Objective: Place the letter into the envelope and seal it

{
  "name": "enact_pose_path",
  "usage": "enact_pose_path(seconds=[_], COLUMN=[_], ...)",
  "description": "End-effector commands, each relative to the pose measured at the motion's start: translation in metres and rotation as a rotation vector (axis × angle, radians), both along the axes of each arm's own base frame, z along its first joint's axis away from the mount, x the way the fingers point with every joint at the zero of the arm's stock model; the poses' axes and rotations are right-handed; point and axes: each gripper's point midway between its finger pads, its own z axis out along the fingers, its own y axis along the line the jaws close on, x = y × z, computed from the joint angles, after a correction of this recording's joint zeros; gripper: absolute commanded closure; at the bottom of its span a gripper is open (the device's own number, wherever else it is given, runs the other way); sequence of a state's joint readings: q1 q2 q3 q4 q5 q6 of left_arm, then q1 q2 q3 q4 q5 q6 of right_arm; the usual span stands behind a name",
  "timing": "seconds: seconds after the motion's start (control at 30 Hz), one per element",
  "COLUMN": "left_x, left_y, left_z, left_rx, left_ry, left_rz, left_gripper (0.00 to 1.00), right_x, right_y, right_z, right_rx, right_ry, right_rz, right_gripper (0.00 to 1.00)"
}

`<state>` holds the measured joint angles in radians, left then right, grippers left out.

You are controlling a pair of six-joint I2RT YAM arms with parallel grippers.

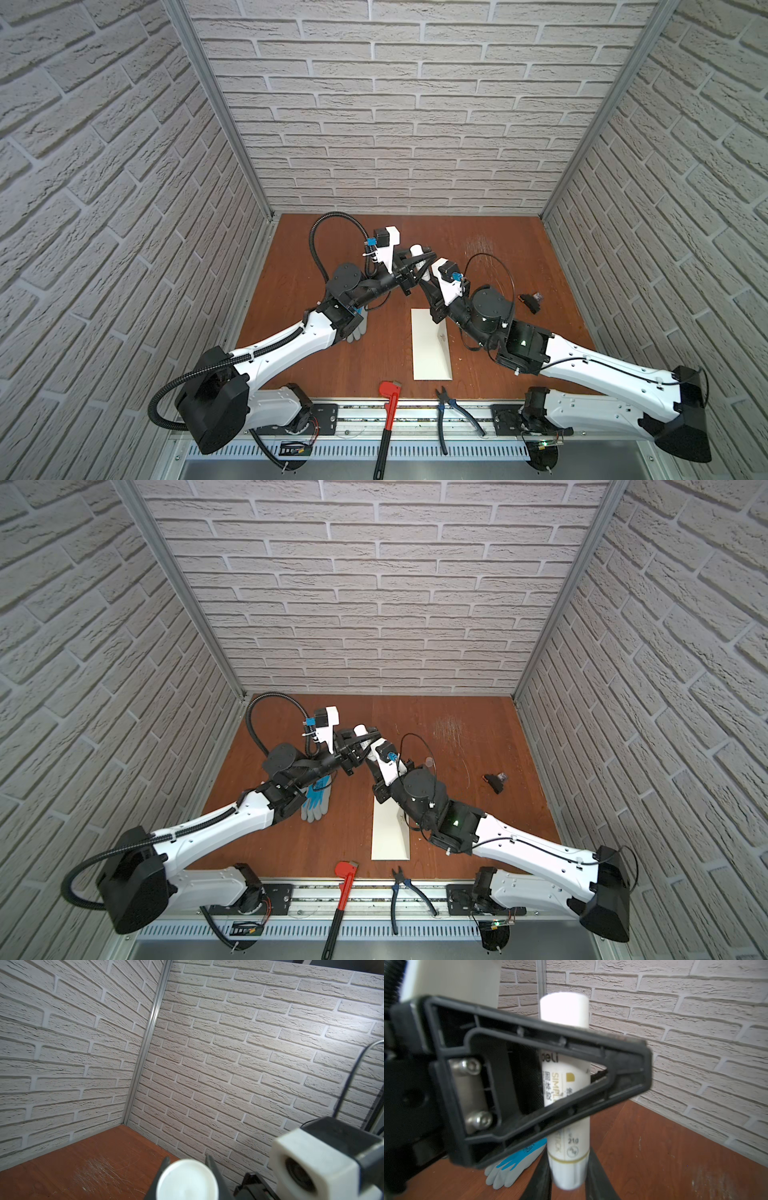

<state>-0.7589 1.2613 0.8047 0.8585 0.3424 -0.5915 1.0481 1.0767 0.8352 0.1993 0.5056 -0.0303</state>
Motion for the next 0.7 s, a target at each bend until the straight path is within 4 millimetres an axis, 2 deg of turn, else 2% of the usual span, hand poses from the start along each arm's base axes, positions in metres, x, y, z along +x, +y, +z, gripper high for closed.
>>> enact_pose_path(seconds=[0.0, 0.1, 0.3, 0.47, 0.67], left_x=[0.053, 0.055, 0.058, 0.062, 0.068], left_y=[0.019, 0.020, 0.019, 0.011, 0.010], left_z=[-0.038, -0.040, -0.043, -0.047, -0.051], left_rx=[0.094, 0.095, 0.097, 0.098, 0.107], left_ry=[0.055, 0.056, 0.069, 0.094, 0.102], left_rz=[0.259, 0.267, 0.260, 0.229, 0.234], left_gripper=[1.00, 1.00, 1.00, 1.00, 1.00], right_x=[-0.039, -0.041, -0.040, -0.040, -0.042], right_y=[0.038, 0.045, 0.042, 0.045, 0.055], right_z=[0.060, 0.054, 0.047, 0.050, 0.049], right_rx=[0.110, 0.063, 0.058, 0.115, 0.188], right_ry=[-0.177, -0.189, -0.181, -0.172, -0.136], right_rz=[0.153, 0.145, 0.130, 0.134, 0.162], right_gripper=[0.94, 0.94, 0.94, 0.94, 0.94])
